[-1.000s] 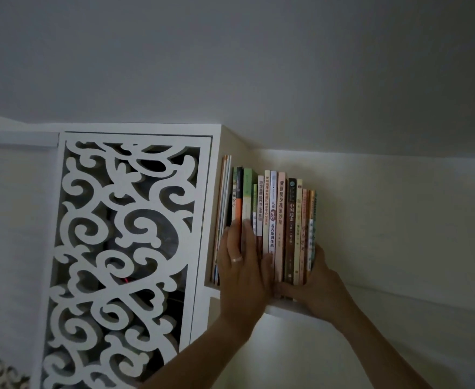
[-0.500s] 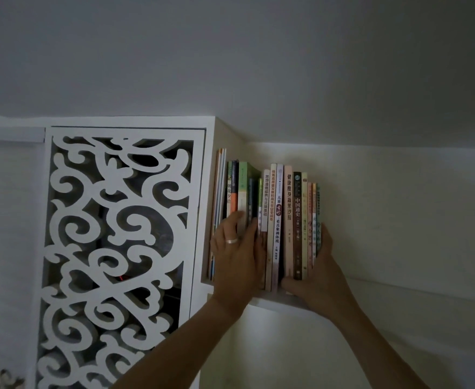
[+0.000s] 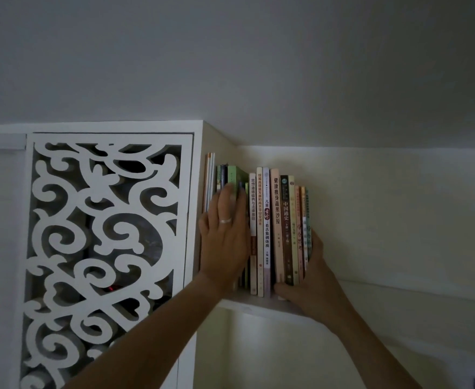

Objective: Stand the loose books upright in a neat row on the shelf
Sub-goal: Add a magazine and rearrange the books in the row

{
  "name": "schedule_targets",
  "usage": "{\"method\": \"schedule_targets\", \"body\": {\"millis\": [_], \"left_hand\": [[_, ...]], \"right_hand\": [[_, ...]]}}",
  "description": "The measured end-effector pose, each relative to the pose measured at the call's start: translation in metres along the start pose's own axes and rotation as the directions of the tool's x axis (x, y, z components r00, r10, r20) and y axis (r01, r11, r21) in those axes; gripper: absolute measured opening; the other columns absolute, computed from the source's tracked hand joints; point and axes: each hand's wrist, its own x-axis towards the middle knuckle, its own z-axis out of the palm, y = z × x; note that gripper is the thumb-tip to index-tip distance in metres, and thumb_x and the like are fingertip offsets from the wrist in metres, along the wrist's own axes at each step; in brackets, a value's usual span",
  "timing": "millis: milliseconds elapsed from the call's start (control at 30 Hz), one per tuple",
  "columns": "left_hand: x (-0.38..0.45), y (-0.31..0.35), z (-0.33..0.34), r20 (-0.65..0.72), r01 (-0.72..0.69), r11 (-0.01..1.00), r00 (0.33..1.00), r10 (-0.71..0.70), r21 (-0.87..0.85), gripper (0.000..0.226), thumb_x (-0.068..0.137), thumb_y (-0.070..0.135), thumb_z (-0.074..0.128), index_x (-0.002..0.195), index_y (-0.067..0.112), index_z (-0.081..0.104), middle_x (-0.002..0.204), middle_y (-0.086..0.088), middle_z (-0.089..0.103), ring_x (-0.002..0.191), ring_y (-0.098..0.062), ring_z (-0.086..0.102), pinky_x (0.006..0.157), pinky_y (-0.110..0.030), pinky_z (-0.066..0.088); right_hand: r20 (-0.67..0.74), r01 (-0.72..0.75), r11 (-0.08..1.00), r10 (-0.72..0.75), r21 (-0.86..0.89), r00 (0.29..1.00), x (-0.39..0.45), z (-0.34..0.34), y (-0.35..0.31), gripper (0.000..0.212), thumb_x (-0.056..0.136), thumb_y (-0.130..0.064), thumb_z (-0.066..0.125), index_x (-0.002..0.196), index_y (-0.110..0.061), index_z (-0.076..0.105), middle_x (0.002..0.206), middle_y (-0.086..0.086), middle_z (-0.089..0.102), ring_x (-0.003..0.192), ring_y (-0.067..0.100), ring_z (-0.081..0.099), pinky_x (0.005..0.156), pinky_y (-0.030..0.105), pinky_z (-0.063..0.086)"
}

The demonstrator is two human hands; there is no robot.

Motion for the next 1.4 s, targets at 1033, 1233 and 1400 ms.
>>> {"method": "schedule_targets", "body": {"millis": [1033, 1233, 1400], "left_hand": [[0.047, -0.001, -0.017, 0.082, 0.054, 0.998, 0.995, -0.050, -0.046, 0.054, 0.083, 0.047, 0.070, 0.131, 0.025, 0.061, 0.151, -0.017, 0.036, 0.140, -0.034, 0.030, 0.110, -0.051, 0.033], [0.026, 0.021, -0.041, -0.023, 0.157, 0.886, 0.982, -0.186, -0.436, 0.051, 0.080, 0.019, 0.071, 0.125, 0.020, 0.047, 0.127, -0.009, 0.043, 0.113, -0.022, 0.047, 0.091, -0.039, 0.049], [0.000, 0.038, -0.044, 0.142, 0.316, 0.664, 0.942, -0.304, -0.678, 0.052, 0.098, 0.021, 0.066, 0.138, 0.020, 0.033, 0.117, 0.004, 0.065, 0.098, -0.010, 0.072, 0.074, -0.027, 0.064]], "right_hand": [[-0.012, -0.015, 0.999, 0.014, -0.037, 1.000, 0.003, 0.002, 0.004, 0.123, 0.064, -0.012, 0.090, 0.141, -0.060, 0.007, 0.132, -0.014, 0.055, 0.115, -0.004, 0.061, 0.084, 0.019, 0.058], [-0.084, -0.005, 1.000, 0.008, 0.029, 0.996, 0.007, 0.000, 0.003, 0.099, 0.073, -0.027, 0.088, 0.139, -0.058, 0.023, 0.138, -0.013, 0.052, 0.122, 0.000, 0.058, 0.088, 0.016, 0.053], [-0.102, 0.024, 1.000, -0.022, 0.011, 0.995, 0.007, 0.002, 0.000, 0.088, 0.079, -0.030, 0.086, 0.148, -0.044, 0.034, 0.138, -0.019, 0.057, 0.125, -0.002, 0.057, 0.100, 0.030, 0.052]]}}
